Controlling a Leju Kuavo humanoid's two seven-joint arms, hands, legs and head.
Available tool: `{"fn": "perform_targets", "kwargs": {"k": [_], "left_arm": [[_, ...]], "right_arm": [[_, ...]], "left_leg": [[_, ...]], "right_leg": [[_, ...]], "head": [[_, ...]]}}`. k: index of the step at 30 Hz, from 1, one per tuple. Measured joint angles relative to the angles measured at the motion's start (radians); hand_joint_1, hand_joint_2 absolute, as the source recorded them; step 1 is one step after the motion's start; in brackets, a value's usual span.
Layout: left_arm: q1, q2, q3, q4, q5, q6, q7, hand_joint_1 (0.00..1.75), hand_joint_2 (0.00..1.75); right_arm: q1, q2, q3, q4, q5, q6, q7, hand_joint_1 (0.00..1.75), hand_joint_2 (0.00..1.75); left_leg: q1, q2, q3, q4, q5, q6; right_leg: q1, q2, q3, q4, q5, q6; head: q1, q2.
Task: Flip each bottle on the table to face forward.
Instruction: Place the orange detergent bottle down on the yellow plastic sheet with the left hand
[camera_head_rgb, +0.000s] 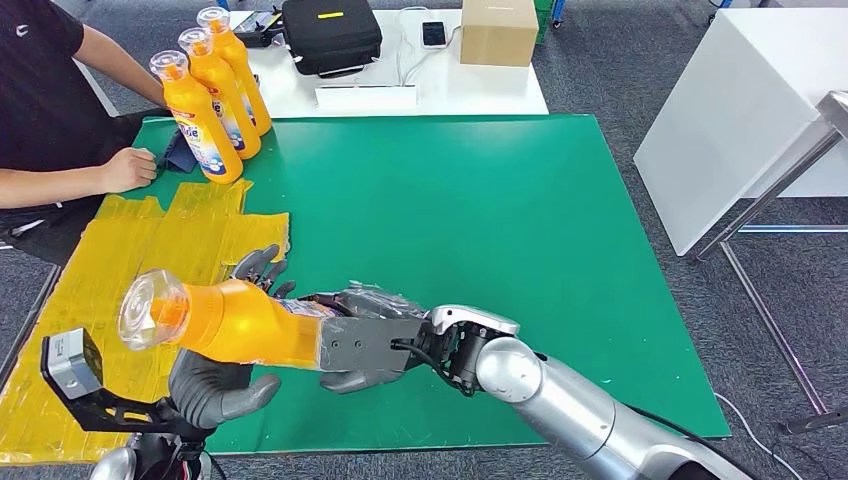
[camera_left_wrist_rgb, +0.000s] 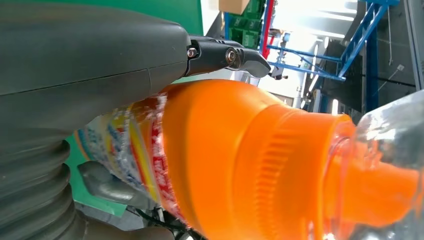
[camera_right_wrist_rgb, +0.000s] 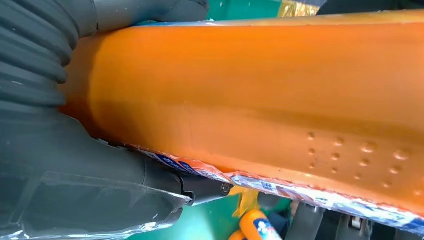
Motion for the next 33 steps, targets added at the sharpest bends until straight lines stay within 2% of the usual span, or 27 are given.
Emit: {"fn": "perform_targets", "kwargs": {"k": [9,13,33], "left_arm": [[-0.009,0.006,-0.016,0.010,0.025,-0.006,0.008,0.00,1.75],[-0.019,0.008,-0.019,0.010,0.033,0.005,0.011,1.75,1.75],[-0.018,0.011,-0.019,0.010,0.015,-0.004,-0.025,1.75,1.75]], "right_arm": [[-0.014,0.001,0.052,0.015,-0.064,0.042,-0.015,1.75,1.75],[-0.011,0.017,0.068,0.027,-0.058,0.050,-0.021,1.75,1.75],[0.001,0.027,0.079,0.052,-0.012,0.027,-0.048,1.75,1.75]], "left_leg": [[0.000,0.000,0.000,0.000,0.000,0.000],[0.000,0.000,0.000,0.000,0.000,0.000],[0.000,0.000,0.000,0.000,0.000,0.000]], "right_leg": [[0.000,0.000,0.000,0.000,0.000,0.000],[0.000,0.000,0.000,0.000,0.000,0.000],[0.000,0.000,-0.001,0.000,0.000,0.000]], "head": [[0.000,0.000],[0.000,0.000],[0.000,0.000]]}}
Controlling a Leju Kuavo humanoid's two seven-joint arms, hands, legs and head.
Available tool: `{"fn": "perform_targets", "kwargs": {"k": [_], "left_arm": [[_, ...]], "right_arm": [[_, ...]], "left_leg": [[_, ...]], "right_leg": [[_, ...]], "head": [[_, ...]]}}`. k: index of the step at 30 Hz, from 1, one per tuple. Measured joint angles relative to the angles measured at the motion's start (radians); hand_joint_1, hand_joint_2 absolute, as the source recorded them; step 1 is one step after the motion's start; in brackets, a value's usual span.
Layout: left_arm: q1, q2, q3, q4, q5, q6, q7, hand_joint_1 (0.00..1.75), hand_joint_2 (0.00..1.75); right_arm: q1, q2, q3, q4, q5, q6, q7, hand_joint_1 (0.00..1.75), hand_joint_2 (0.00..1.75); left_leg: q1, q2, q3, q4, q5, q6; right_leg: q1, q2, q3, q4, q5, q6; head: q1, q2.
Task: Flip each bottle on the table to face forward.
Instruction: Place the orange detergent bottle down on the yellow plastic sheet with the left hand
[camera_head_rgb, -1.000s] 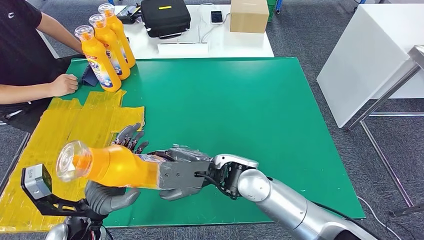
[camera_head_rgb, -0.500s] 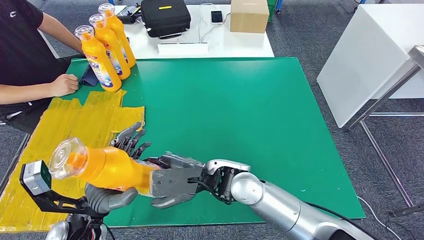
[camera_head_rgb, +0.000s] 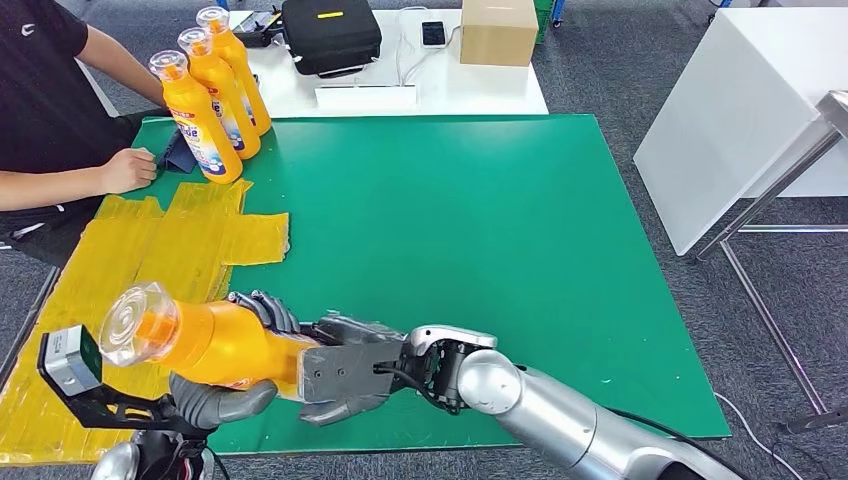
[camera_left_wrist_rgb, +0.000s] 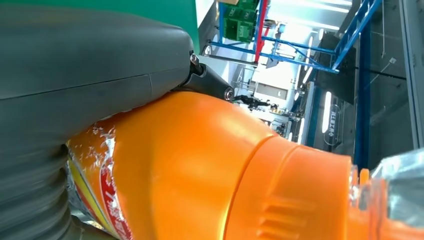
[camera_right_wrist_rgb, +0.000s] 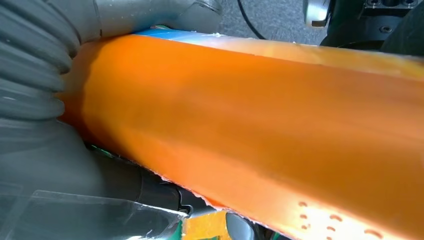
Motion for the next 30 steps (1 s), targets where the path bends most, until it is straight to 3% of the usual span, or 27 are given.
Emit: {"fn": "perform_targets", "kwargs": {"k": [2,6,7,11,18,23,30], "left_arm": [[0.001,0.000,0.000,0.000,-0.012,-0.003,-0.008,1.75,1.75],[0.003,-0.007,0.000,-0.001,-0.099,0.018,-0.046,1.75,1.75],[0.005,-0.013,0.000,-0.002,-0.138,0.033,-0.060,1.75,1.75],[0.021,-0.029,0.010,-0.010,-0.238,0.078,-0.088,1.75,1.75],[0.033,-0.037,0.078,-0.025,-0.551,0.221,-0.155,1.75,1.75],[0.034,-0.032,0.159,-0.025,-1.072,0.393,-0.187,1.75,1.75],[0.028,-0.026,0.204,-0.024,-1.196,0.444,-0.189,1.75,1.75]], "right_arm": [[0.005,-0.002,-0.002,-0.001,0.021,-0.015,-0.004,1.68,1.75],[0.026,-0.030,-0.016,-0.022,0.078,-0.068,-0.014,0.00,1.75],[0.043,-0.041,-0.030,-0.036,0.104,-0.090,-0.022,0.00,1.75],[0.113,-0.087,-0.107,-0.095,0.166,-0.144,-0.041,0.00,0.00],[0.242,-0.114,-0.242,-0.204,0.236,-0.195,-0.051,0.00,0.00],[0.331,-0.119,-0.366,-0.318,0.260,-0.203,-0.056,0.00,0.00],[0.367,-0.123,-0.438,-0.387,0.260,-0.197,-0.055,0.00,0.00]], "left_leg": [[0.000,0.000,0.000,0.000,0.000,0.000],[0.000,-0.001,0.000,0.000,0.000,0.000],[0.000,-0.001,0.000,0.000,0.000,0.000],[-0.001,-0.001,-0.001,0.000,0.000,0.000],[0.000,-0.001,-0.001,0.000,0.000,0.000],[0.000,-0.001,-0.001,0.000,-0.001,-0.001],[0.000,0.000,-0.001,0.000,-0.001,0.000]], "right_leg": [[0.000,0.000,0.000,0.000,0.000,0.000],[0.000,0.000,0.000,0.000,0.000,0.000],[0.000,-0.001,0.000,0.000,0.000,0.000],[-0.001,-0.001,-0.001,0.000,0.000,0.000],[0.000,-0.001,-0.001,0.000,0.000,0.000],[0.001,0.000,-0.002,0.000,0.000,0.000],[0.000,0.000,-0.002,0.000,0.000,0.000]], "head": [[0.000,0.000],[0.000,0.000],[0.000,0.000],[0.000,0.000],[0.000,0.000],[0.000,0.000],[0.000,0.000]]}}
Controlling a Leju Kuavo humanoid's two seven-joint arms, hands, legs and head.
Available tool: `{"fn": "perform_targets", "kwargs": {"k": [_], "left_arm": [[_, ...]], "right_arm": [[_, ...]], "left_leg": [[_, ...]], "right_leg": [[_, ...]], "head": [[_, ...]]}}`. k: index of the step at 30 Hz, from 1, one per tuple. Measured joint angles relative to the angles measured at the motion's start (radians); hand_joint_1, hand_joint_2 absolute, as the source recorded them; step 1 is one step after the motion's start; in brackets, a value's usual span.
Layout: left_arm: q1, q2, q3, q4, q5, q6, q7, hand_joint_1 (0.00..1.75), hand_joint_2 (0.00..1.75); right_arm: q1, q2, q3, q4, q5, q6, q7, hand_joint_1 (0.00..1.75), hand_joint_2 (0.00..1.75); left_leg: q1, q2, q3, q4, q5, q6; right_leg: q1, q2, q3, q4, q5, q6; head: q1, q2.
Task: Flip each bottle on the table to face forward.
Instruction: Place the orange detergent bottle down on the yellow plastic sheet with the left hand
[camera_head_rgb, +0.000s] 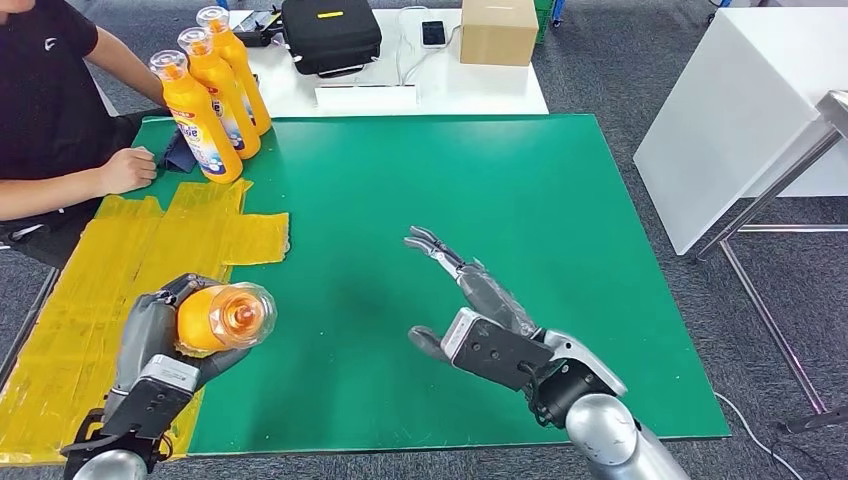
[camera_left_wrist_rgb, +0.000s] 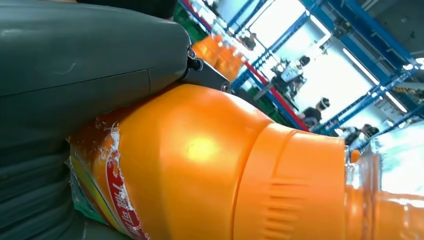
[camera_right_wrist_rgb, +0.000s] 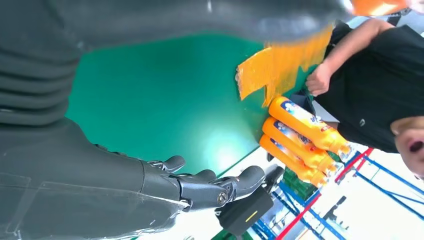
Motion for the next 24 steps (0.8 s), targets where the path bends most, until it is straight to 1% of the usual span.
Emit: {"fn": "perform_targets", "kwargs": {"k": [4,6,11,18,23,24], "left_arm": [[-0.026,0.027,0.004,0.050,-0.311,0.119,0.039,1.75,1.75],[-0.043,0.046,0.013,0.104,-0.391,0.154,0.049,1.75,1.75],[-0.077,0.089,0.035,0.235,-0.484,0.201,0.063,1.75,1.75],[-0.121,0.140,0.048,0.439,-0.595,0.216,0.084,1.75,1.75],[-0.140,0.165,0.047,0.560,-0.644,0.226,0.091,1.75,1.75],[-0.144,0.169,0.047,0.579,-0.652,0.221,0.095,1.31,1.75]], "right_arm": [[0.000,-0.003,-0.012,-0.017,-0.001,0.008,0.006,0.00,0.00],[-0.005,-0.006,-0.013,-0.025,-0.002,0.016,0.014,0.00,0.00],[-0.018,-0.017,-0.012,-0.039,-0.002,0.024,0.026,0.00,0.00],[-0.036,-0.041,-0.009,-0.062,0.000,0.032,0.047,0.00,0.00],[-0.040,-0.056,-0.007,-0.071,-0.004,0.036,0.053,0.00,0.00],[-0.040,-0.058,-0.006,-0.071,-0.005,0.037,0.053,0.00,0.00]], "left_leg": [[0.000,0.000,0.000,0.000,0.000,0.000],[0.000,0.000,0.000,0.000,0.000,0.000],[0.001,0.000,0.001,0.000,0.001,0.000],[0.000,0.000,0.000,0.000,0.000,0.000],[0.000,0.000,0.000,0.000,0.000,0.000],[0.000,0.000,0.000,0.000,0.000,0.000]], "right_leg": [[0.000,0.000,0.001,0.000,0.000,0.000],[0.000,0.000,0.001,0.000,0.000,0.000],[0.001,0.000,0.001,0.000,0.000,0.000],[0.000,0.000,0.000,0.000,0.000,0.000],[0.000,0.000,0.000,0.000,0.000,0.000],[0.000,0.000,0.000,0.000,0.000,0.000]], "head": [[0.000,0.000],[0.000,0.000],[0.000,0.000],[0.000,0.000],[0.000,0.000],[0.000,0.000]]}}
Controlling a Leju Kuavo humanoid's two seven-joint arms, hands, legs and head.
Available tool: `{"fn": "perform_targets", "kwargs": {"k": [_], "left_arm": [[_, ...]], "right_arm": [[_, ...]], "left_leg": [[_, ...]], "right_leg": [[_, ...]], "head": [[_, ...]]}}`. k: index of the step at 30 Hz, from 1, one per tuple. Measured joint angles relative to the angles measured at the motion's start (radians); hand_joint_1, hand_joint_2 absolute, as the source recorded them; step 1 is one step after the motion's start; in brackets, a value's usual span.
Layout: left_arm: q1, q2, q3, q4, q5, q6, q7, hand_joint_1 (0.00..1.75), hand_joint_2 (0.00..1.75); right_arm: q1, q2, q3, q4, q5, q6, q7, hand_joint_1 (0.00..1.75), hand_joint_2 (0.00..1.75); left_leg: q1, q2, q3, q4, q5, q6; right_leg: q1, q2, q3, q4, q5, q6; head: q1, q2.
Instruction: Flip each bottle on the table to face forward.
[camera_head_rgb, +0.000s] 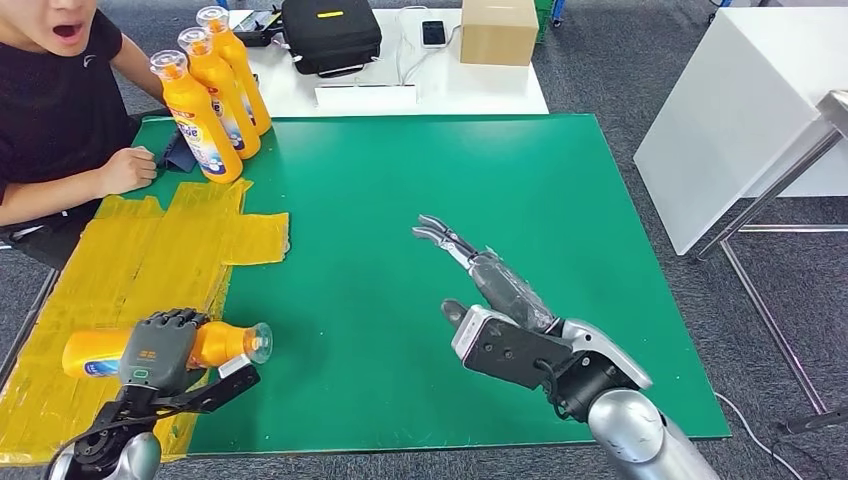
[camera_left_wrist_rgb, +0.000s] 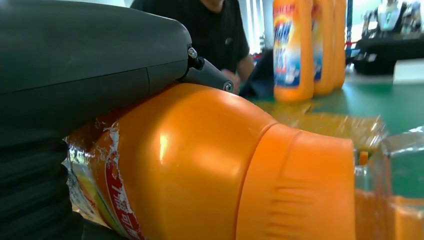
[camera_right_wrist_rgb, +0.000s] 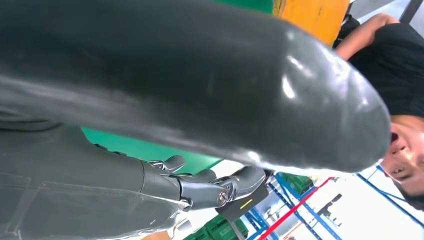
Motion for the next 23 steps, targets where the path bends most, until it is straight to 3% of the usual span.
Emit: {"fn": "perform_targets", "kwargs": {"k": [3,4,15,21,23], "left_arm": [[-0.015,0.013,-0.001,0.045,-0.027,-0.035,0.022,0.00,0.44],[-0.021,0.017,-0.001,0.054,-0.037,-0.047,0.032,0.00,0.00],[-0.025,0.040,-0.002,0.059,-0.059,-0.040,0.058,0.00,0.00],[0.019,0.017,0.012,-0.016,-0.003,0.227,0.005,0.00,0.00],[0.027,0.007,0.021,-0.037,0.014,0.276,-0.008,0.00,0.00]], "right_arm": [[0.000,-0.005,0.002,0.000,-0.004,0.005,0.000,0.00,0.00],[0.000,-0.006,0.002,0.000,-0.005,0.007,0.000,0.00,0.00],[0.002,-0.017,0.003,0.000,-0.001,0.014,0.003,0.00,0.00],[0.017,-0.021,0.004,0.000,0.016,0.010,0.003,0.00,0.00],[0.020,-0.022,0.006,0.000,0.020,0.009,0.003,0.00,0.00]], "left_leg": [[0.000,0.000,0.000,0.000,0.000,0.000],[0.000,-0.001,0.001,0.000,0.000,0.000],[0.000,-0.001,0.003,0.000,0.000,0.000],[0.000,-0.001,0.001,0.000,0.000,0.000],[-0.001,-0.001,0.001,0.000,0.000,0.000]], "right_leg": [[0.000,0.000,0.001,0.000,0.000,0.000],[0.000,0.000,0.001,0.000,0.000,0.000],[0.000,0.000,0.003,0.000,0.000,0.000],[-0.001,0.000,0.002,0.000,0.000,0.000],[-0.001,0.000,0.001,0.000,0.000,0.000]], "head": [[0.000,0.000],[0.000,0.000],[0.000,0.000],[0.000,0.000],[0.000,0.000]]}}
